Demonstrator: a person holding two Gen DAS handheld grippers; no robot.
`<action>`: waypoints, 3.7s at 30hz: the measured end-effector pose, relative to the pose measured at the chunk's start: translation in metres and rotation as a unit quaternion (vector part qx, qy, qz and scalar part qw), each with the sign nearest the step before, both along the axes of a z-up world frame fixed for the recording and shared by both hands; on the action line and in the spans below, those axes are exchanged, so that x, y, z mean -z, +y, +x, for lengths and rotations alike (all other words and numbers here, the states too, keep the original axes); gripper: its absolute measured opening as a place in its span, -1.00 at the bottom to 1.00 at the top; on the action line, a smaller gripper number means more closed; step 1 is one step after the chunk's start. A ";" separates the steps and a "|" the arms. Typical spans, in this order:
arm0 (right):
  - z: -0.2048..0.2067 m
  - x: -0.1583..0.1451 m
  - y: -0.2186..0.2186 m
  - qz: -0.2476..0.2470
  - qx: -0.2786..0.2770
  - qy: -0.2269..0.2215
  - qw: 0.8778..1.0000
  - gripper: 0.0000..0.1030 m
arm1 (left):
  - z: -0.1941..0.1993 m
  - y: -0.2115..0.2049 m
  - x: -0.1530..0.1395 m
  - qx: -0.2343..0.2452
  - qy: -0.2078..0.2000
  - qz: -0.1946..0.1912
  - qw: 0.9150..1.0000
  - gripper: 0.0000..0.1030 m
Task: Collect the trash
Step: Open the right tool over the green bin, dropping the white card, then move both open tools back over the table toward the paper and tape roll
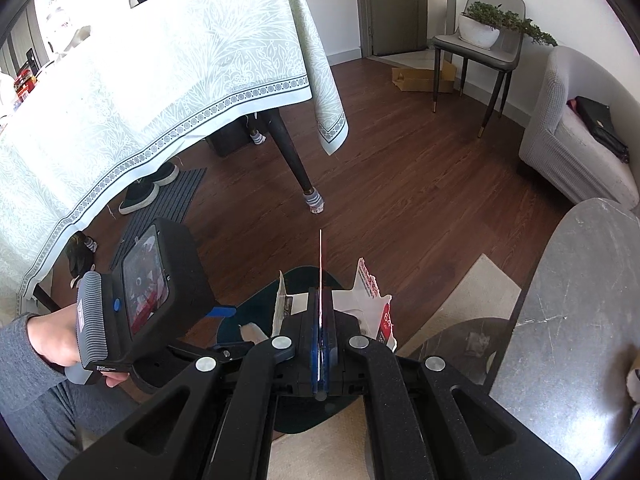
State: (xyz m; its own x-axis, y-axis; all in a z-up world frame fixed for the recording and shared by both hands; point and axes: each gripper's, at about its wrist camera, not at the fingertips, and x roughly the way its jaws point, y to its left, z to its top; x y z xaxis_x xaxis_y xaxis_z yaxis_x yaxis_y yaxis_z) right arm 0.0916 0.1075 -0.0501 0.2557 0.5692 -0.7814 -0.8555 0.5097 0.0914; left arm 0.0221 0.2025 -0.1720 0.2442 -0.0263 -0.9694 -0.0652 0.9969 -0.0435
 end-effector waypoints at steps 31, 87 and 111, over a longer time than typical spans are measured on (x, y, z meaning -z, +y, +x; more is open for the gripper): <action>-0.006 0.119 0.059 -0.124 -0.025 0.053 0.991 -0.98 | -0.015 0.052 -0.124 -0.091 -0.202 -0.060 0.973 -0.48; -0.018 -0.021 -0.058 0.015 0.029 -0.046 0.998 -0.34 | 0.010 -0.037 -0.216 -0.049 -0.327 -0.068 0.941 -0.33; 0.038 -0.039 -0.229 0.052 0.205 -0.075 0.975 -0.25 | 0.076 -0.143 -0.201 0.016 -0.311 -0.110 0.944 0.24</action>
